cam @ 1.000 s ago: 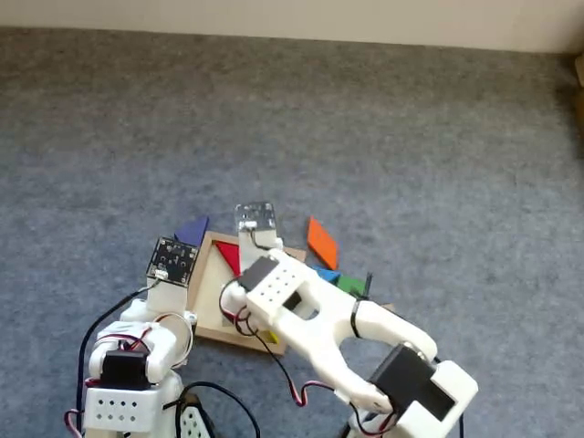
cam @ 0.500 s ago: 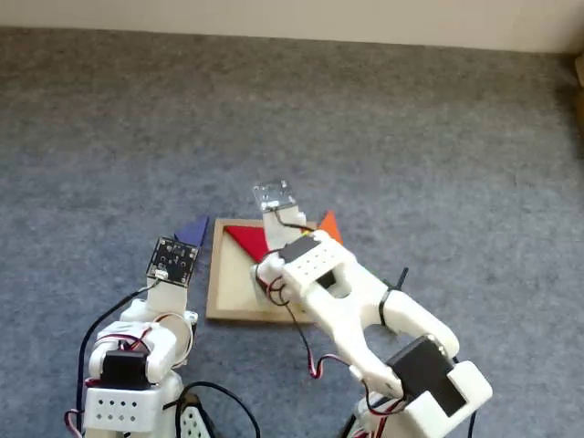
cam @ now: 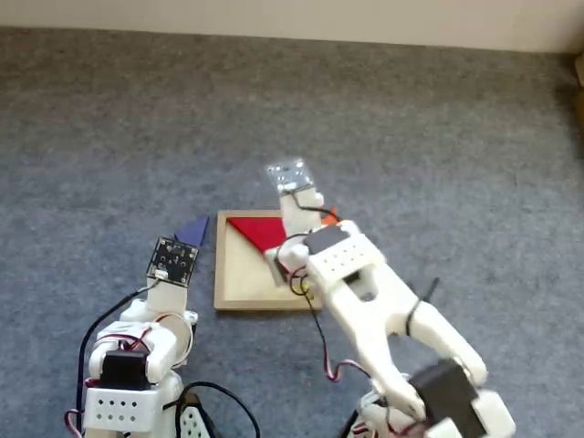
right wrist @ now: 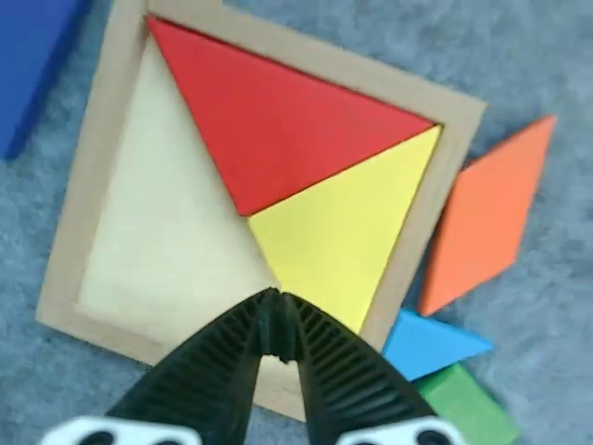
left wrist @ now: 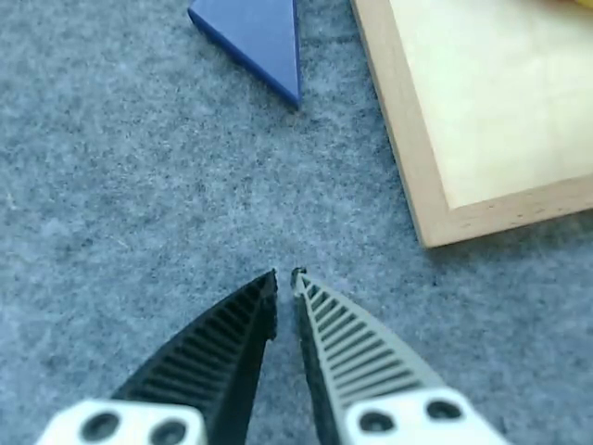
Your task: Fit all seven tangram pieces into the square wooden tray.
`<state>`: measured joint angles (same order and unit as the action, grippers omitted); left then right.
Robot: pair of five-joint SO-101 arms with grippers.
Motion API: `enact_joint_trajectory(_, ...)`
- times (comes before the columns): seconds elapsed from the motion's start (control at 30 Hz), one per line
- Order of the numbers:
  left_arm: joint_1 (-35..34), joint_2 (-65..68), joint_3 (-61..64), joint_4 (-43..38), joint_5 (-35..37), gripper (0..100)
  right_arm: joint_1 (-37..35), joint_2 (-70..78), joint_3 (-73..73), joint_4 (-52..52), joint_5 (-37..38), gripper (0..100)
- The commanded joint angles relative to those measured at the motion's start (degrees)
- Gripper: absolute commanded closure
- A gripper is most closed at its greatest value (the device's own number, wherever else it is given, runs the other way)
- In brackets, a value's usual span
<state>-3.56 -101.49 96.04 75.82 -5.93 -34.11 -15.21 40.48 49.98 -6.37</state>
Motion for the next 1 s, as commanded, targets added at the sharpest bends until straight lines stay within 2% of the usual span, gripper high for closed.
enact_joint_trajectory(0.0, -0.2, -2.3, 1.2, 0.0, 0.0, 95, 5.9, -6.9, -1.9, 1.0, 0.8, 98.6)
enact_joint_trajectory(0.1, -0.2, -2.3, 1.2, 0.0, 0.0, 95, 10.0, -6.9, -2.0, 1.0, 0.9, 92.6)
enact_joint_trajectory(0.2, -0.2, -2.3, 1.2, 0.0, 0.0, 95, 10.5, -6.8, -1.6, 1.0, 0.9, 81.6)
enact_joint_trajectory(0.27, -0.2, -2.3, 1.2, 0.0, 0.0, 95, 10.4, -6.0, -1.9, 1.0, 0.9, 78.6)
enact_joint_trajectory(0.7, -0.2, -2.3, 1.2, 0.0, 0.0, 95, 13.3, 20.7, -19.6, -1.3, 4.4, 78.6)
enact_joint_trajectory(0.97, -0.2, -2.3, 1.2, 0.0, 0.0, 95, 16.4, 28.1, -24.7, -1.2, 4.5, 78.6)
